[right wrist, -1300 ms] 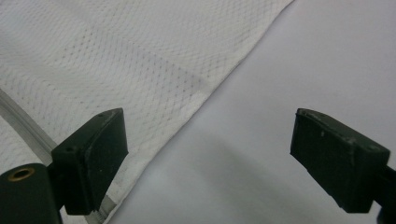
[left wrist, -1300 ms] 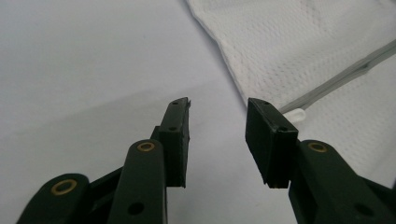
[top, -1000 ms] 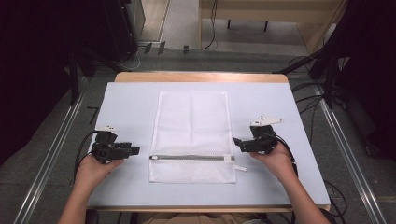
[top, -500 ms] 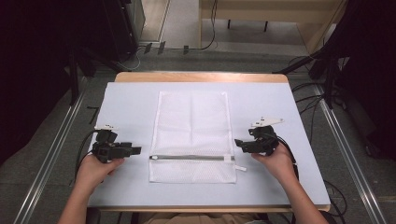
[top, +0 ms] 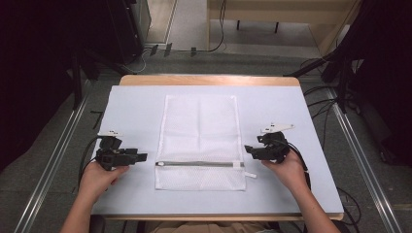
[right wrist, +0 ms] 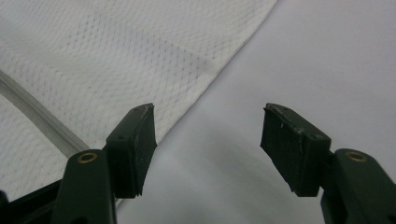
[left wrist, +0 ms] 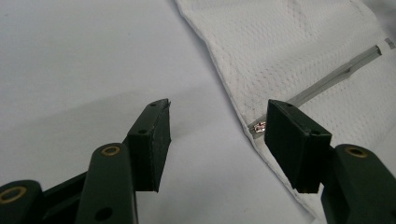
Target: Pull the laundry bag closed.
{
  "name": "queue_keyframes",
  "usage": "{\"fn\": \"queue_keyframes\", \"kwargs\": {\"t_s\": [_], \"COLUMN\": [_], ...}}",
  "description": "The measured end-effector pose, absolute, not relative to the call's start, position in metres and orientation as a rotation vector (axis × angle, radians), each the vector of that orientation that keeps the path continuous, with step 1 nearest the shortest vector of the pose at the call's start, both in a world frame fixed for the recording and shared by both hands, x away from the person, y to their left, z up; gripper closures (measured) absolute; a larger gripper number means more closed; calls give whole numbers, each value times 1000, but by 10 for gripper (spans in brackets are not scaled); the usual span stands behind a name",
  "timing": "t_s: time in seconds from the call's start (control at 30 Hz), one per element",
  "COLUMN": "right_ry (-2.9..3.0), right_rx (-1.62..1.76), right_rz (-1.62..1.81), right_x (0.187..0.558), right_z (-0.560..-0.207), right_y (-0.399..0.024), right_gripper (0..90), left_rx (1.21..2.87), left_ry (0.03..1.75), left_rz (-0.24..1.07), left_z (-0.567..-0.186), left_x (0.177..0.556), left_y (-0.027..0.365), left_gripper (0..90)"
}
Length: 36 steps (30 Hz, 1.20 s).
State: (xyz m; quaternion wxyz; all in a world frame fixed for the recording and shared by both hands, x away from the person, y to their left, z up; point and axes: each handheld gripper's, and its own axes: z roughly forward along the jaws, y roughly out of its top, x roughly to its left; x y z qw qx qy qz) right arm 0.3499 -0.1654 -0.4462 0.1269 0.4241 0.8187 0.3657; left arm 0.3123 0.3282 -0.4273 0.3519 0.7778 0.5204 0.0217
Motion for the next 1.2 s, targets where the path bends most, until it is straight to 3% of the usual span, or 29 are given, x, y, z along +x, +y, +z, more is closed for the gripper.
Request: {"fn": "queue_keyframes", "kwargs": {"t_s": [0.63,1.2], "right_ry": [2425,2499], "right_rx": [1255,1153], "right_rz": [1068,1087], "right_x": [348,333], "right_z": [-446,-438], "right_y": [-164,-135], "right_gripper": [423,441], "left_rx": [2029,2031], "left_ry": [1332,1318], "left_rz": [67,70], "left_z": [-430,-428], "left_x": [315,313], "left_y": [327,327], "left_gripper": [391,382]}}
